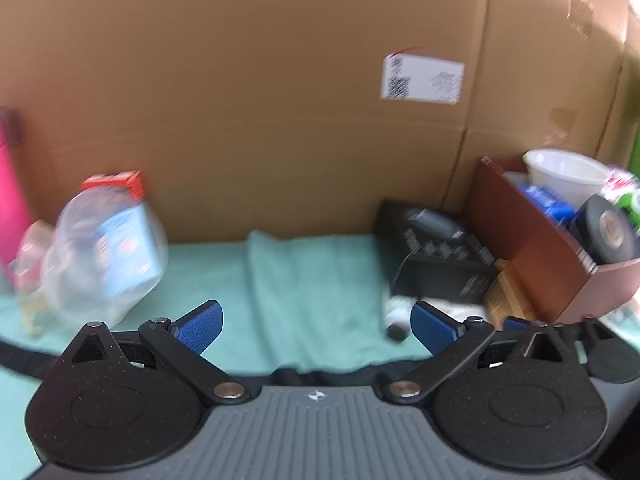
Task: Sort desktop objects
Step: 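Reach the left gripper toward the black UGREEN charger box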
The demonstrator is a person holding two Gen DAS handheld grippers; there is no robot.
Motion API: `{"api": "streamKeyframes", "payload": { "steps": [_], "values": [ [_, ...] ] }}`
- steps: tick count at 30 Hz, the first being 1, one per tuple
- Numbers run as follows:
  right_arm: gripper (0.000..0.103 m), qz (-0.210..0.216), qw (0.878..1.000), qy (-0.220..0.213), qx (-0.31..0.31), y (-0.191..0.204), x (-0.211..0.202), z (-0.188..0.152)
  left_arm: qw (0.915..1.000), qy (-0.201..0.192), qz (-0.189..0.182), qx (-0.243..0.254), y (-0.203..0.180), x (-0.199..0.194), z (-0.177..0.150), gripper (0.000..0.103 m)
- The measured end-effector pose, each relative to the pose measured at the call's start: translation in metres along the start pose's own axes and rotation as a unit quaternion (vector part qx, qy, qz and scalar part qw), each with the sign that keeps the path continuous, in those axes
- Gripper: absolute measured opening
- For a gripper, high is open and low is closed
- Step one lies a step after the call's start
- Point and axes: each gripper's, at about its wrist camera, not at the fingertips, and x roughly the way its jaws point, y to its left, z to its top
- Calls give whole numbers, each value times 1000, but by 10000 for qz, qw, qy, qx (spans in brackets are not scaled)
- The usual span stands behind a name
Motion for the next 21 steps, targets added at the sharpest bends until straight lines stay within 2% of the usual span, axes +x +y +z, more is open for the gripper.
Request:
{"api": "streamKeyframes", "payload": {
  "steps": [5, 12, 15, 17, 21],
  "values": [
    [101, -573, 9965, -202, -571, 6, 16, 19, 9991, -74, -419, 67, -3, 19, 23, 101],
    [101, -568, 9960, -148, -669, -7, 42, 35, 9940, 148, -1076, 161, -1, 59, 42, 97],
    [101, -627, 9956, -35, -696, -8, 52, 37, 9884, 310, -1478, 148, 2, 78, 49, 96],
    [101, -799, 9921, 40, -969, -4, 60, 33, 9828, 363, -1805, 163, 3, 87, 52, 96],
    [102, -1178, 9824, 113, -1443, 3, 72, 24, 9818, 406, -1777, 531, -13, 103, 55, 96]
  ]
}}
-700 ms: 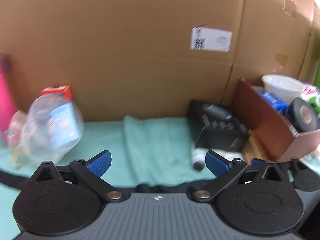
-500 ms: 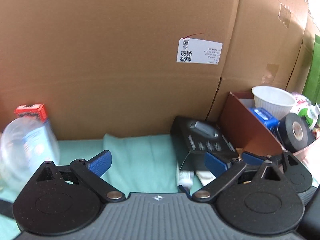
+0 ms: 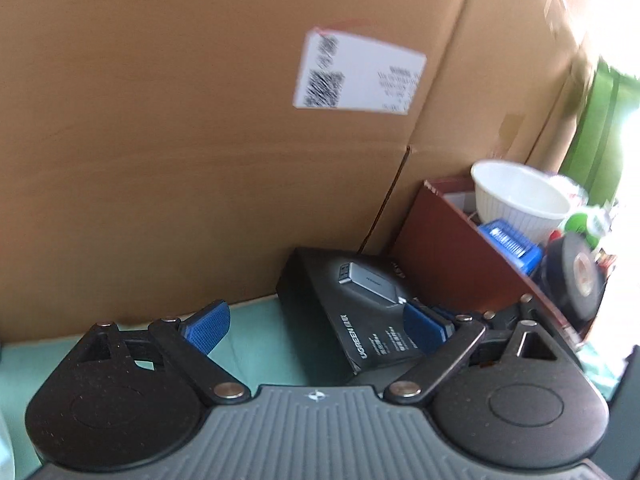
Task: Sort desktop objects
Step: 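Reach the left gripper toward the black UGREEN charger box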
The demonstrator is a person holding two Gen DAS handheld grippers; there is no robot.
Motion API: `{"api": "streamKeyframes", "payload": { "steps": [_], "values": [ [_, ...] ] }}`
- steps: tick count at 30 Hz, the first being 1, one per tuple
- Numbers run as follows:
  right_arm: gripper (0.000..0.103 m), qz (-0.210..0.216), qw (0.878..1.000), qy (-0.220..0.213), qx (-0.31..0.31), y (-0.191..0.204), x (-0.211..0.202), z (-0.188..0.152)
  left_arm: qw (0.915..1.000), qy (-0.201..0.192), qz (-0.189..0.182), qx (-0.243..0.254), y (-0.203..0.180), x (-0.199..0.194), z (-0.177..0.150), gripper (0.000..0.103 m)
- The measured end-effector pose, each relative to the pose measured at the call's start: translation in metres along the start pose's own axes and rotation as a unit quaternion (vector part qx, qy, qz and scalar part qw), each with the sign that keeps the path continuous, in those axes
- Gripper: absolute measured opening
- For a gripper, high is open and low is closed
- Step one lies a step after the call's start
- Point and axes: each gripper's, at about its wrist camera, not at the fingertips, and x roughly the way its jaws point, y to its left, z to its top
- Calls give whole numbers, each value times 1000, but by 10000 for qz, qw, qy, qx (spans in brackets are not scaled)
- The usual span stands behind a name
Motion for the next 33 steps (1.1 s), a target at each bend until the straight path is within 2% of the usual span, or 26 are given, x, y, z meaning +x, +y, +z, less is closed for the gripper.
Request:
{"api": "streamKeyframes", "payload": {
  "steps": [2, 3, 7, 12, 14, 18, 21, 23, 27, 28, 30, 33],
  "values": [
    [102, -40, 10000, -15, 33, -1, 3, 1, 9997, 140, 125, 142, -3, 10, -1, 96],
    [102, -16, 10000, 11, 57, -2, 5, 2, 9996, 146, 162, 163, -1, 14, -2, 99],
    [102, 168, 9998, -96, -96, 0, 5, 4, 9997, 77, 177, -138, 15, 13, -5, 99],
    [102, 926, 9922, -629, -540, 22, -16, 9, 9977, -52, 643, -226, 33, -10, -17, 97],
    [99, 1159, 9893, -784, -401, 21, -25, 12, 9965, -71, 742, -384, 40, -21, -19, 94],
    [101, 415, 9975, -567, -52, 3, -25, 4, 9977, -186, 546, -356, 34, -25, -13, 94],
    [101, 390, 9987, -301, 99, -11, -24, -8, 9994, -135, 325, -50, 14, -13, -9, 95],
    [101, 333, 9992, -171, 115, -15, -23, -14, 9994, -38, 326, 146, 3, -1, -10, 95],
    [102, 277, 9994, -124, 141, -16, -20, -19, 9998, 112, 155, -112, 3, 15, -9, 95],
    [102, 288, 9994, -157, 100, -15, -20, -19, 9997, 103, 102, -190, 6, 14, -10, 90],
    [102, 573, 9975, -398, -103, -11, -25, -21, 9995, 77, 36, -292, 11, 10, -12, 84],
    [102, 1038, 9909, -734, -442, 2, -40, -20, 9990, 14, 300, -345, 15, -3, -17, 84]
  ]
}}
